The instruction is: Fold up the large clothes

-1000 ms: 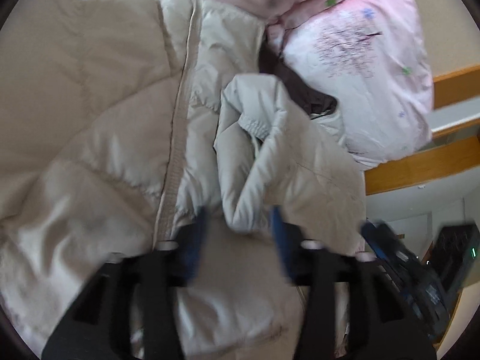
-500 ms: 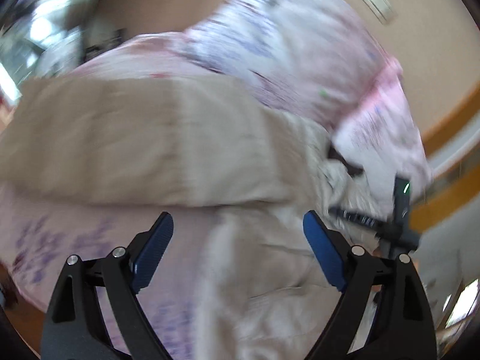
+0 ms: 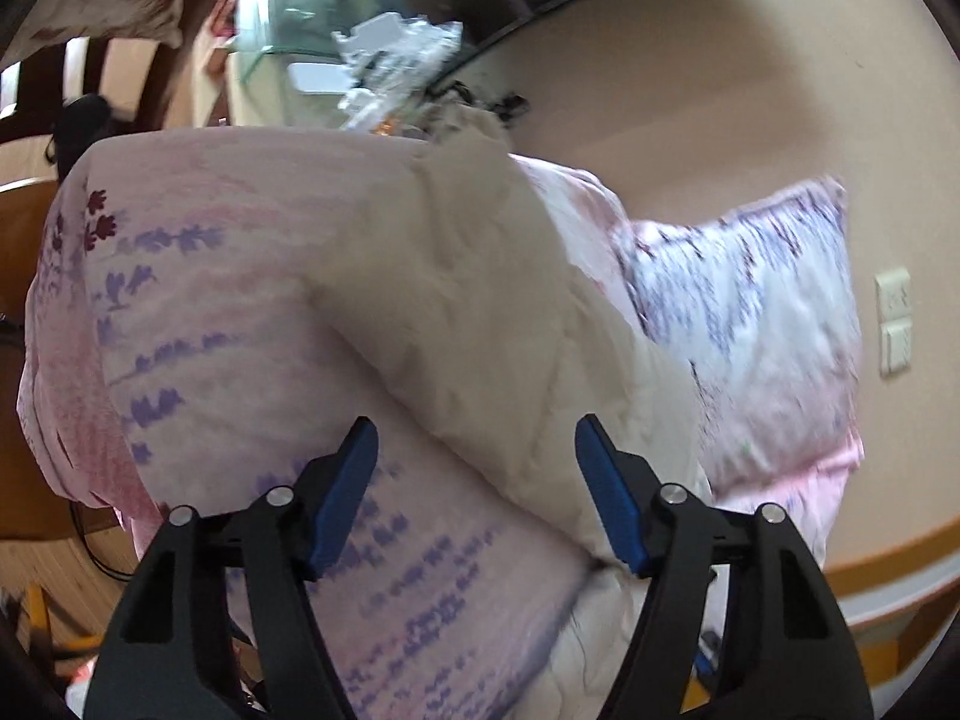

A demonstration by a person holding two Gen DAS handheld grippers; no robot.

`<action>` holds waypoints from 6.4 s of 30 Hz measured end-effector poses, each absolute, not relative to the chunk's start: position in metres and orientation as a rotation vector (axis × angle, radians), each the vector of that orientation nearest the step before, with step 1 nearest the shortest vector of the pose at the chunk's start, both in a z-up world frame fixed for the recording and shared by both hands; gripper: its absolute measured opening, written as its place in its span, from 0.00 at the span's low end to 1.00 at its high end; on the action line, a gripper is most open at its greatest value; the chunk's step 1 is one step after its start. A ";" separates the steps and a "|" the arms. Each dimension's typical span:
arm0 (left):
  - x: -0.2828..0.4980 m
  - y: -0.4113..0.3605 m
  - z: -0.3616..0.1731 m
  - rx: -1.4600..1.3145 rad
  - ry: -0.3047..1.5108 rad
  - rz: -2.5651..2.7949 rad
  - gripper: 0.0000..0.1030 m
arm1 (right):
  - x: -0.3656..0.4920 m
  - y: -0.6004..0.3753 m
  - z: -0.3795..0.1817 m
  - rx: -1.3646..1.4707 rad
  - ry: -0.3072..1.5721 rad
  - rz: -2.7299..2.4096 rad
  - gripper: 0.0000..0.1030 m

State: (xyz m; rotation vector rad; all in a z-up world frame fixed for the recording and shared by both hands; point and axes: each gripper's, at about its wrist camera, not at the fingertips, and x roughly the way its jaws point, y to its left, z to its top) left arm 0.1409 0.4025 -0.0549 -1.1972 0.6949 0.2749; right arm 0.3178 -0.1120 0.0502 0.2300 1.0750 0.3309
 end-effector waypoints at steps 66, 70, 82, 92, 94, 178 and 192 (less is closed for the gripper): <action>0.266 0.081 0.076 -0.172 0.797 -0.390 0.87 | 0.305 -0.257 0.022 0.605 1.065 0.291 0.62; 0.260 0.145 0.054 -0.197 0.842 -0.230 0.87 | 0.309 -0.241 0.009 0.595 1.105 0.321 0.40; 0.243 0.207 0.030 -0.235 0.850 -0.072 0.94 | 0.291 -0.230 0.070 0.432 0.823 0.210 0.09; 0.247 0.180 0.018 -0.143 0.890 -0.160 0.94 | 0.306 -0.251 0.006 0.540 1.062 0.076 0.34; 0.246 0.179 0.018 -0.124 0.889 -0.151 0.98 | 0.299 -0.254 0.019 0.509 1.018 0.033 0.44; 0.112 0.207 -0.050 -0.714 1.088 -0.535 0.21 | 0.074 -0.392 -0.060 0.941 1.019 0.422 0.28; 0.143 0.216 0.007 -0.698 0.896 -0.541 0.12 | 0.077 -0.377 0.022 0.738 0.769 0.358 0.18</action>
